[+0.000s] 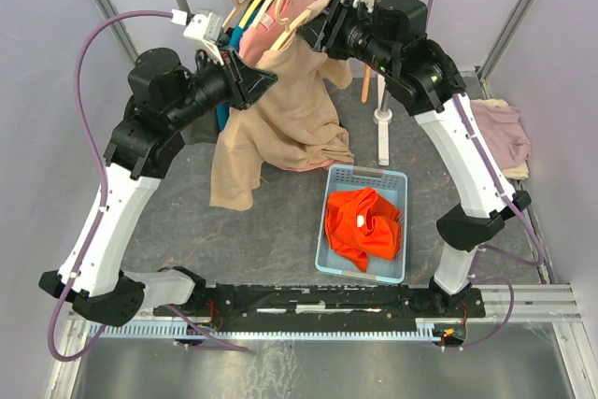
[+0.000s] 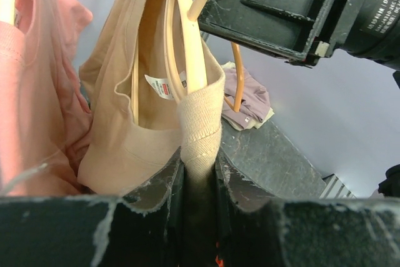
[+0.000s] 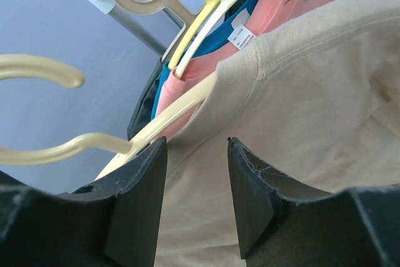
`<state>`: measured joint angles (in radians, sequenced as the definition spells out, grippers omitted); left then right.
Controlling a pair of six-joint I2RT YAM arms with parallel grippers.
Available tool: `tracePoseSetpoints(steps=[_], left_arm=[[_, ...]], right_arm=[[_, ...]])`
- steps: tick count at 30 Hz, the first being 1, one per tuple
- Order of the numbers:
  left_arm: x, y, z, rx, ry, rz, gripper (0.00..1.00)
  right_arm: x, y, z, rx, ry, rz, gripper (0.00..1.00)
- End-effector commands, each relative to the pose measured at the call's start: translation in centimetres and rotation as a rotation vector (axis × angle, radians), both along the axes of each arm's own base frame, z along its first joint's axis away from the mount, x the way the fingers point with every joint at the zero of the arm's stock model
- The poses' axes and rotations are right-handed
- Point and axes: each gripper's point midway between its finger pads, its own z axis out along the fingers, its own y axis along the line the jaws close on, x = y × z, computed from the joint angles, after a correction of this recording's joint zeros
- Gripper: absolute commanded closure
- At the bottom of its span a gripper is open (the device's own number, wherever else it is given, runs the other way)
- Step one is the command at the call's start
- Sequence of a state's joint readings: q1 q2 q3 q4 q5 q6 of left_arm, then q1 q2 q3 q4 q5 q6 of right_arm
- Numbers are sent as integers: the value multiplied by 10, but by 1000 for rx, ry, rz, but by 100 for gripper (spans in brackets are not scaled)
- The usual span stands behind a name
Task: Remove the t-shirt from the hanger
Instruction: Pick up the hanger from the clothesline.
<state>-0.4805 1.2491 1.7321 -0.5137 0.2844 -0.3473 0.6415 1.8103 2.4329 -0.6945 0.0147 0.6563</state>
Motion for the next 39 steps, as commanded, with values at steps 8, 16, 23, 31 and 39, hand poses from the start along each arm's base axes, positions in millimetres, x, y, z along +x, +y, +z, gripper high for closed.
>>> tracePoseSetpoints(steps=[8, 16, 23, 31, 39], left_arm=[[-27, -1, 52, -98, -163, -59, 97], [-26, -4, 54, -114, -166, -62, 97], [-24, -5, 54, -118, -164, -56, 97], [-16, -7, 54, -139, -141, -31, 97], [4, -15, 51, -132, -89, -3, 97]], right_arm=[[2, -2, 29, 75, -60, -31, 61], [1, -1, 30, 82, -59, -30, 88], [-1, -2, 33, 88, -63, -29, 98], [-8, 3, 37, 77, -85, 3, 99], [-32, 17, 36, 28, -120, 83, 99]])
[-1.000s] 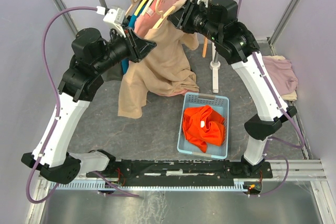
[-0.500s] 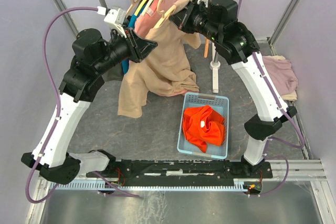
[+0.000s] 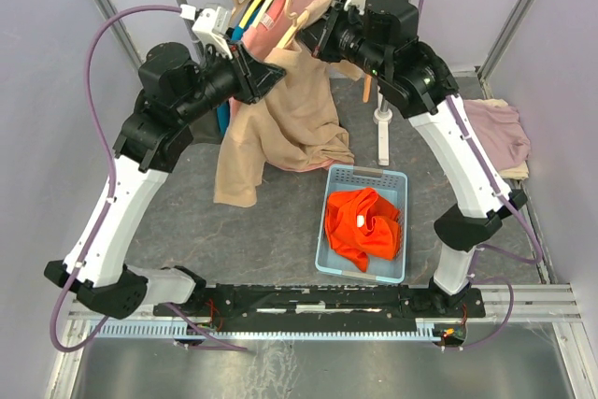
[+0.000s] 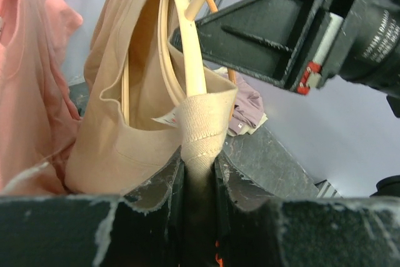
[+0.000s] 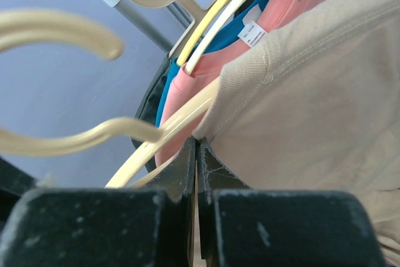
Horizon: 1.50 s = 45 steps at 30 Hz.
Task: Remove the t-shirt from the hanger
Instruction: Pick up the hanger from the clothesline.
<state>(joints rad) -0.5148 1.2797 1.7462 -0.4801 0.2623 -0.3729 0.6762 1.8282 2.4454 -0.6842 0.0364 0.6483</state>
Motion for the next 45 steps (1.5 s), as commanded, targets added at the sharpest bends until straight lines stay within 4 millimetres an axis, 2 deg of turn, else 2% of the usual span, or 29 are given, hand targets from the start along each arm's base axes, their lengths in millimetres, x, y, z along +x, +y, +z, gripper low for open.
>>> tracePoseSetpoints(steps=[1, 13, 20, 22, 25, 29, 35, 40, 45], left_arm=[[1, -2, 47, -107, -87, 12, 97], [14, -1, 51, -133, -46, 65, 97], [2, -8, 57, -163, -75, -6, 97], [-4, -11, 58, -171, -84, -37, 97], [-11, -13, 58, -176, -85, -69, 97], [-19, -10, 58, -178, -83, -80, 97], [-31, -13, 62, -185, -79, -129, 97], [-46, -22, 60, -185, -53, -231, 97], [-53, -23, 54, -168, -32, -255, 97]], right_arm=[[-31, 4, 37, 26, -115, 79, 99], [-59, 7, 33, -54, -153, 162, 99], [-61, 2, 32, -96, -183, 156, 99], [-61, -1, 33, -110, -200, 151, 95], [-61, -7, 38, -126, -236, 136, 77], [-64, -20, 51, -144, -319, 95, 65], [-63, -43, 69, -183, -417, 8, 63], [-64, -48, 76, -232, -475, 6, 61], [-60, -46, 71, -257, -481, 8, 60]])
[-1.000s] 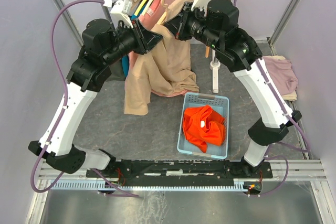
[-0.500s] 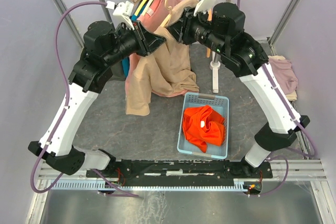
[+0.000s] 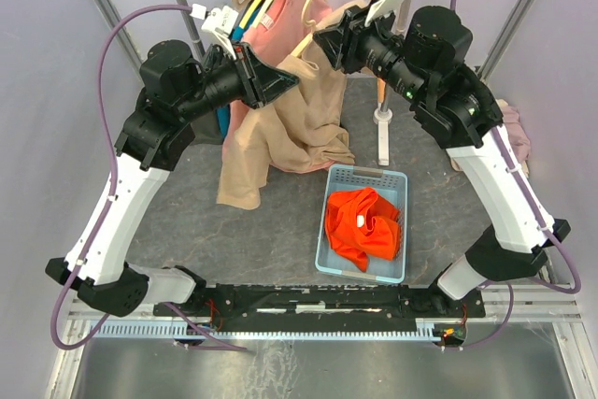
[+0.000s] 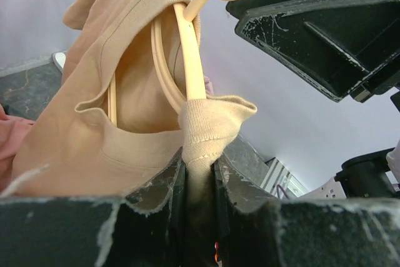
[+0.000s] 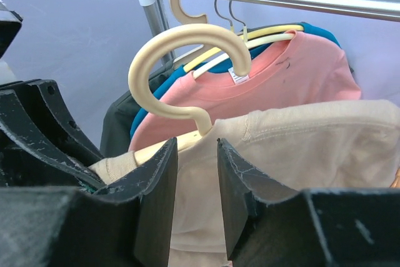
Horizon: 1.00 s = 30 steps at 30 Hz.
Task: Remove the t-shirt from the hanger
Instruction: Pick up the hanger from the clothesline.
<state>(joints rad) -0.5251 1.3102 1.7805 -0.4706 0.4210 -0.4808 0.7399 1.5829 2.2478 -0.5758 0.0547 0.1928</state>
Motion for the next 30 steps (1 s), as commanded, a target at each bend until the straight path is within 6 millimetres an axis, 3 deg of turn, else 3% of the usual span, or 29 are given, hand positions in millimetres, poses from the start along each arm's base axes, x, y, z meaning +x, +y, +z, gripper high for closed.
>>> tracePoseSetpoints(steps=[1, 17, 30], left_arm=[[-32, 3, 46, -101, -97, -82, 97], [-43, 1, 55, -111, -112, -129, 97], [-43, 4, 53, -114, -89, -112, 97]], right_arm=[[-1, -7, 21, 3, -86, -19, 60], [11, 11, 11, -3, -70, 8, 63], [24, 21, 17, 19, -120, 3, 86]])
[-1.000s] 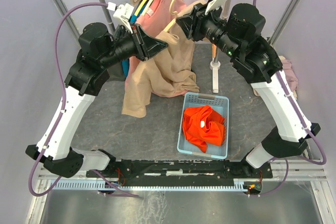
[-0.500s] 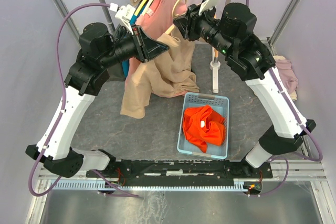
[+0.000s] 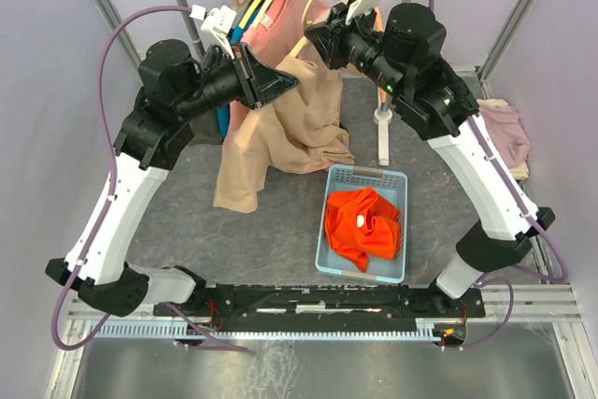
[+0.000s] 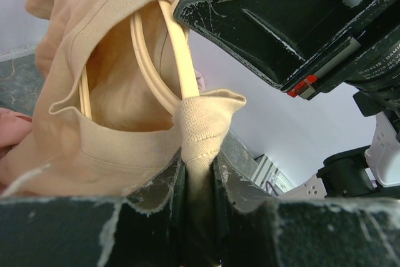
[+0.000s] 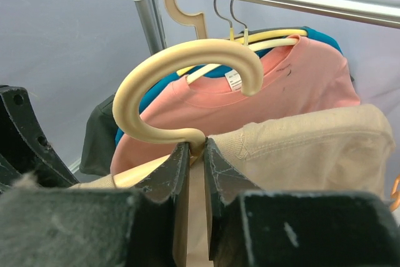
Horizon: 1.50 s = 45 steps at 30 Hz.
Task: Remove the t-shirt from the hanger
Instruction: Pick up the hanger from the clothesline.
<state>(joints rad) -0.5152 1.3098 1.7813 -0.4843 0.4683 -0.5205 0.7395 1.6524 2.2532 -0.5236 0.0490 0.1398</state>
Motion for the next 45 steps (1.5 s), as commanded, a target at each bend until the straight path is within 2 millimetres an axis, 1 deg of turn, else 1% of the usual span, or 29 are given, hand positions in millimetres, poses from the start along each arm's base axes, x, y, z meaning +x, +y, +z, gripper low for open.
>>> tracePoseSetpoints(steps=[1, 6, 10, 14, 17, 19, 24, 30, 34, 38, 43, 45], left_arm=[[-37, 6, 55, -101, -131, -69, 97], [-35, 7, 51, -90, -106, -57, 97], [-33, 11, 46, -80, -90, -27, 89], [-31, 15, 44, -75, -83, 1, 70], [-31, 18, 41, -66, -73, 21, 59], [-32, 21, 38, -55, -66, 34, 54], [-38, 32, 28, -38, -45, 70, 52], [-50, 40, 17, -36, -11, 82, 51], [-53, 38, 16, -44, 1, 66, 51], [-56, 32, 16, -56, 14, 25, 52], [-63, 32, 23, -69, -8, 1, 52], [-64, 31, 22, -70, -5, -4, 52]], right_arm=[[1, 1, 32, 72, -99, 1, 87], [4, -2, 37, 88, -119, -22, 94], [5, -4, 41, 98, -127, -36, 96], [6, -4, 41, 100, -122, -39, 97], [7, -5, 41, 100, -113, -44, 98], [8, -6, 39, 100, -105, -53, 98], [12, -8, 35, 90, -91, -74, 99], [16, -7, 33, 94, -79, -84, 99], [18, -9, 35, 114, -69, -99, 99], [20, -9, 39, 142, -59, -111, 99], [26, -2, 40, 167, -47, -108, 99], [29, 0, 39, 174, -41, -112, 99]])
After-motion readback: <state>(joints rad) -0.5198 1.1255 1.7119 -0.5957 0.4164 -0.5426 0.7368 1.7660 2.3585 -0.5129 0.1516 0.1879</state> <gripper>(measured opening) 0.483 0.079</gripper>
